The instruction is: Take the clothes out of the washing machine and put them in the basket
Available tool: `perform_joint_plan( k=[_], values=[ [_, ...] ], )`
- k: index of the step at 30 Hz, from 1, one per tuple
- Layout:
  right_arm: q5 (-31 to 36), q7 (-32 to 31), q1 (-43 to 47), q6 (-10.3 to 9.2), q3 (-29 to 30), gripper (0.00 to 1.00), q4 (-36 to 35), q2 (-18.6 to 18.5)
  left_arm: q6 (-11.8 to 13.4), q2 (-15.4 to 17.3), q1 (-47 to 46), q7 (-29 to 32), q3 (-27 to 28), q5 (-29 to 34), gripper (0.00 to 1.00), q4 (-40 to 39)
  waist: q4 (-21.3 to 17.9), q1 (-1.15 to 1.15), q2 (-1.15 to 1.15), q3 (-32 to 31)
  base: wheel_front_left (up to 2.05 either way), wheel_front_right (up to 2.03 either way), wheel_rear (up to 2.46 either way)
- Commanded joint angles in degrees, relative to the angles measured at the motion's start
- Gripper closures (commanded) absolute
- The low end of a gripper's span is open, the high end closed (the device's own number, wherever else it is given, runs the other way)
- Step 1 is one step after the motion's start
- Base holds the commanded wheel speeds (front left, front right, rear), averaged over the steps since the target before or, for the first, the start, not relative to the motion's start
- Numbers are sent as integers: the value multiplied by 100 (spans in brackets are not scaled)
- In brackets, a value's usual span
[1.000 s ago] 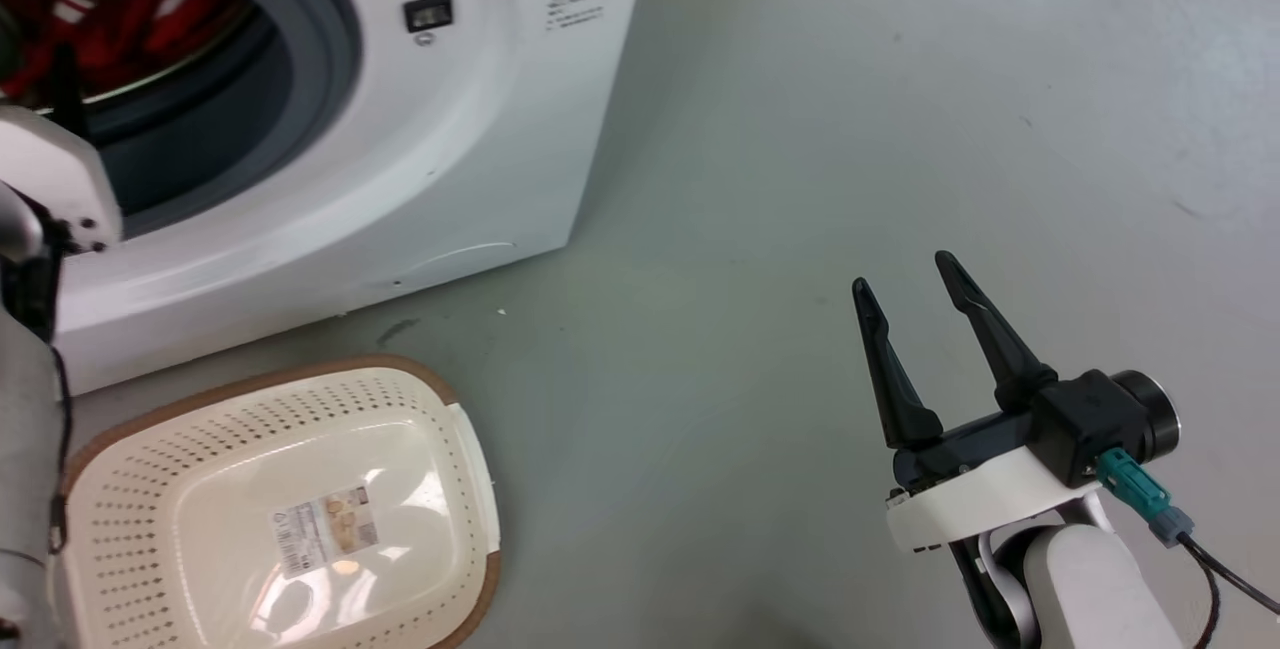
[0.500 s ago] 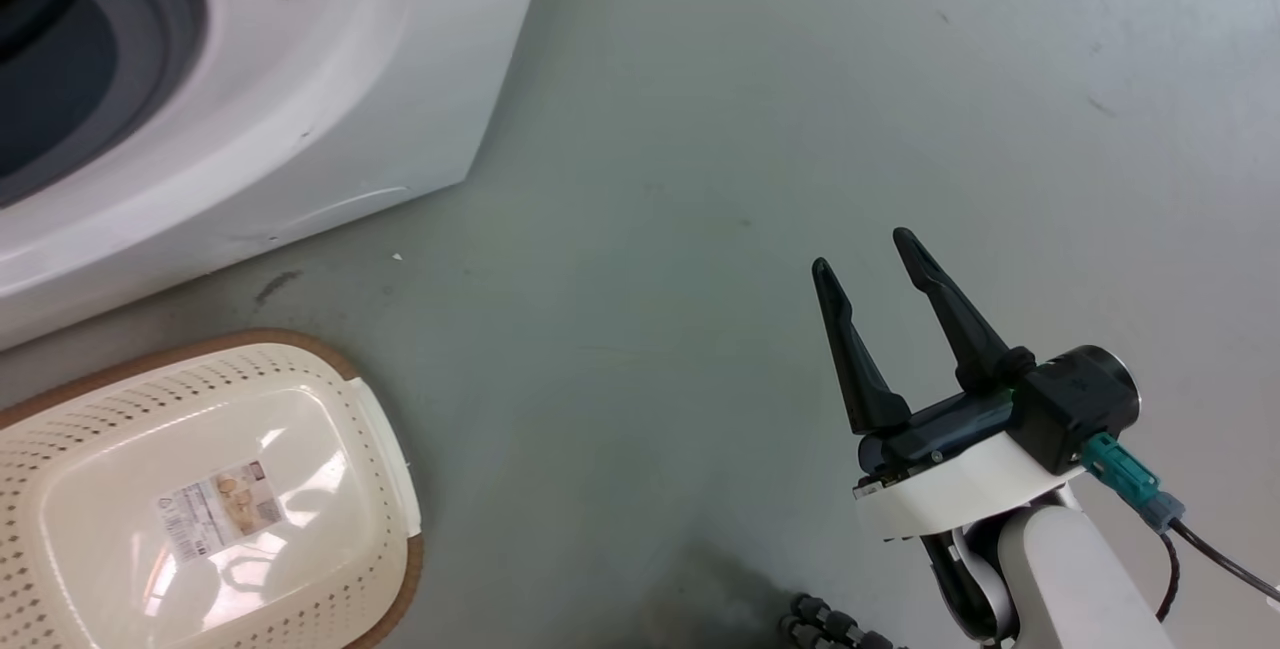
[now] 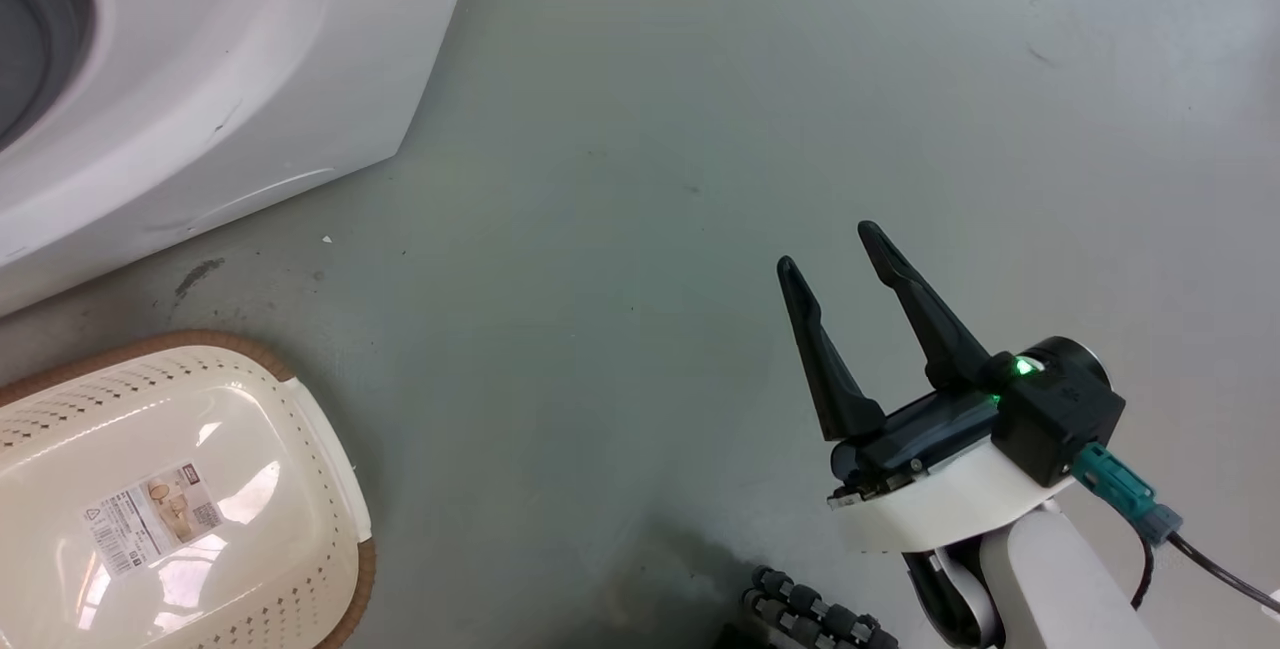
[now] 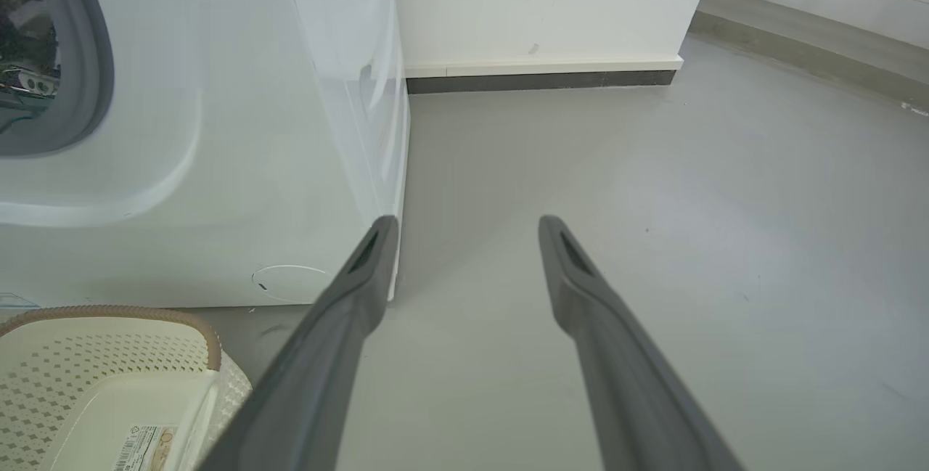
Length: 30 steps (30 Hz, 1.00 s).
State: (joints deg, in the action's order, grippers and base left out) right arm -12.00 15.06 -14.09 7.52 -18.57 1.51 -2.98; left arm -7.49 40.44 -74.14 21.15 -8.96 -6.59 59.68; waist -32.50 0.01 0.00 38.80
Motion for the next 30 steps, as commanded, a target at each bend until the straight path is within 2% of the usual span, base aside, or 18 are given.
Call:
perform_joint_plan(
  k=[1,4,5,6,7,11,15,23,30],
  values=[
    [-6,12,-12,-6,-7,0,-47,18,4,11,28,117,-16,-76,0,67,-6,-1,0,4,0,0,0],
    [-30,12,29,-6,-32,0,-106,17,2,67,79,388,17,-216,0,94,-5,-1,0,24,0,0,0],
    [-31,12,36,-6,-35,0,-118,17,2,77,97,459,23,-255,3,88,-5,-1,0,31,0,0,0],
    [-40,11,41,-6,-41,0,-127,17,2,82,107,529,33,-280,45,76,-5,-1,0,37,0,0,0],
    [-43,12,37,-6,-41,0,-137,17,2,79,120,604,34,-310,100,68,-4,-1,0,41,0,0,0],
    [-59,12,35,-6,-54,0,-120,17,54,123,159,667,45,-359,100,-129,-5,-1,0,47,0,0,0],
    [-75,12,-12,-6,-73,0,-70,17,231,181,234,339,70,-348,100,-459,-13,-1,0,19,0,0,0],
    [-70,12,-129,-6,-10,0,10,17,547,-57,724,-947,352,-663,100,-916,91,-1,0,-172,0,0,0],
    [-64,12,-137,-6,52,0,82,16,621,-249,1175,-2005,399,-754,100,-1029,221,-1,0,-393,0,0,0]
  ],
)
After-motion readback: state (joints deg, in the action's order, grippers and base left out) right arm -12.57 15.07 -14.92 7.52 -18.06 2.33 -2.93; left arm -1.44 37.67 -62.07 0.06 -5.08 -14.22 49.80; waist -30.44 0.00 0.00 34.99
